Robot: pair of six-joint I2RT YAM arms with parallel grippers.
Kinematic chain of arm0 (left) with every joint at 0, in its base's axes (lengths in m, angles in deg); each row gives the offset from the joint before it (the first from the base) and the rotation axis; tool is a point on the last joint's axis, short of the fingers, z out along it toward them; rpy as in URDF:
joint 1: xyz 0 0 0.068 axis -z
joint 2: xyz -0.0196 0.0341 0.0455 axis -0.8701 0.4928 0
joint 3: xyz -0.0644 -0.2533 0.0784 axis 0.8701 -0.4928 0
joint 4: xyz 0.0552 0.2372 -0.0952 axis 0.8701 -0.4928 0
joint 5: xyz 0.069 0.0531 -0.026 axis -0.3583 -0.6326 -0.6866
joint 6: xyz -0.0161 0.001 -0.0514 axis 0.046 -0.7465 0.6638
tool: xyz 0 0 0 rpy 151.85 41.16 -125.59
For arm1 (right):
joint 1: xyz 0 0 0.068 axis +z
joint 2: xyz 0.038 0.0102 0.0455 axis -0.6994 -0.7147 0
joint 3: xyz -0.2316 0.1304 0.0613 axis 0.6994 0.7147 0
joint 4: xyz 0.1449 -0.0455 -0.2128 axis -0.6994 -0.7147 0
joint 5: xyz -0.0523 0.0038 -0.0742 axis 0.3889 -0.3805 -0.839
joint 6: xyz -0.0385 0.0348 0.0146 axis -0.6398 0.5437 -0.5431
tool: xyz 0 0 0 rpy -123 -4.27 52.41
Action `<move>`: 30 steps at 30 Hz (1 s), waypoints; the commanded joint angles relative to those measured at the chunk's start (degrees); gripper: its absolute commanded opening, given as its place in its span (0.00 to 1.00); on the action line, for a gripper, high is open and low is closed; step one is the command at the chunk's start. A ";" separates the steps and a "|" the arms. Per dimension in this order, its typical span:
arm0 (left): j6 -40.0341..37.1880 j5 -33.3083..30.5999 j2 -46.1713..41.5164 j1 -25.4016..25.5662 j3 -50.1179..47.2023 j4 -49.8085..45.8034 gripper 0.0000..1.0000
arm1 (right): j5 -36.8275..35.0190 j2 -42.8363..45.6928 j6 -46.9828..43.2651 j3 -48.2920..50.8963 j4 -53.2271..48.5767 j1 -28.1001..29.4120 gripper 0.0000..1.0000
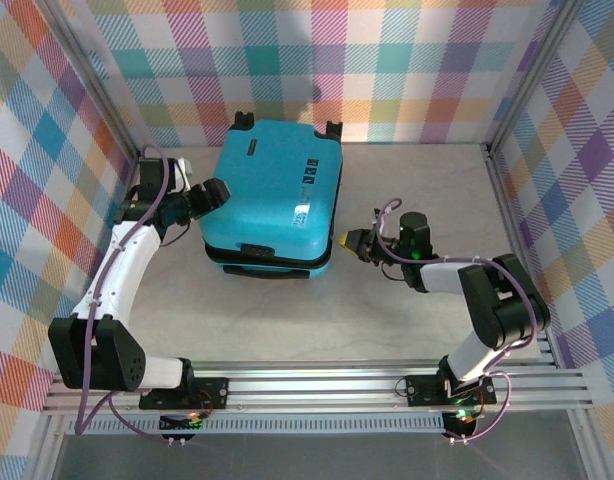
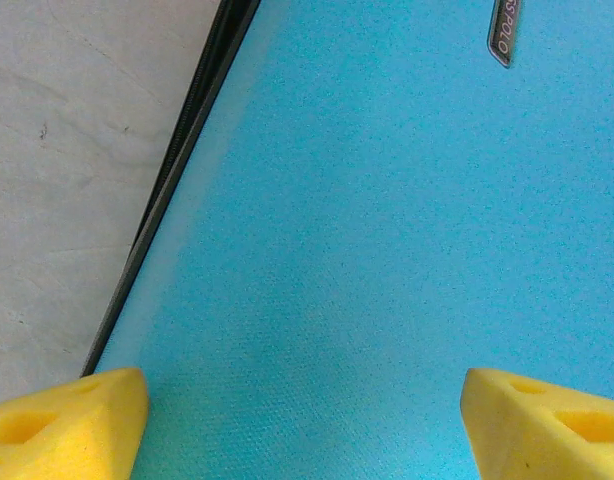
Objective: Pack the luggage
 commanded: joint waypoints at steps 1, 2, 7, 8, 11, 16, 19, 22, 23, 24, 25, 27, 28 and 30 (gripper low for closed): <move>-0.01 0.82 -1.53 0.29 -1.06 -0.62 0.82 | 1.06 -2.31 -1.79 -1.48 -0.41 0.16 0.22; -0.01 0.76 -1.71 0.24 -1.19 -0.66 0.82 | 0.76 -2.87 -1.85 -1.49 -0.41 0.17 0.26; 0.24 -0.49 -3.47 0.24 -1.68 -1.33 0.82 | 0.33 -5.76 -0.50 -1.45 2.16 0.08 0.40; 0.25 -1.33 -4.12 0.25 -1.68 -1.83 0.82 | 0.30 -6.27 -0.16 -1.36 2.93 -0.01 0.42; 0.62 -3.66 -6.39 0.24 -2.64 -2.59 0.82 | 0.43 -7.91 1.63 -1.13 6.09 0.00 0.50; 1.44 -6.03 -9.67 0.24 -5.26 -2.94 0.82 | 1.69 -11.12 4.65 -1.22 11.81 -0.06 0.54; 2.42 -6.41 -10.42 0.24 -7.30 -2.13 0.82 | 2.61 -12.92 6.38 -1.53 15.20 -0.05 0.54; 3.12 -6.82 -10.84 0.25 -8.93 -1.39 0.82 | 3.00 -14.04 7.31 -1.84 17.12 -0.04 0.52; 3.24 -6.92 -10.96 0.25 -9.42 -1.15 0.82 | 3.10 -14.31 7.68 -1.77 18.02 -0.05 0.51; 3.37 -7.24 -11.05 0.24 -9.74 -1.02 0.82 | 3.22 -14.56 8.19 -1.88 18.94 -0.05 0.50; 3.45 -7.43 -11.03 0.25 -9.93 -0.93 0.82 | 3.49 -14.76 8.50 -1.97 19.71 -0.07 0.50; 3.49 -7.44 -10.88 0.29 -10.12 -0.92 0.82 | 3.81 -14.94 8.97 -2.16 20.46 -0.05 0.47; 3.50 -7.37 -10.76 0.25 -10.11 -1.01 0.82 | 3.84 -14.94 8.93 -2.23 20.34 -0.01 0.46; 3.51 -7.36 -10.84 0.24 -10.20 -0.92 0.82 | 3.97 -14.56 8.50 -2.21 20.08 0.00 0.45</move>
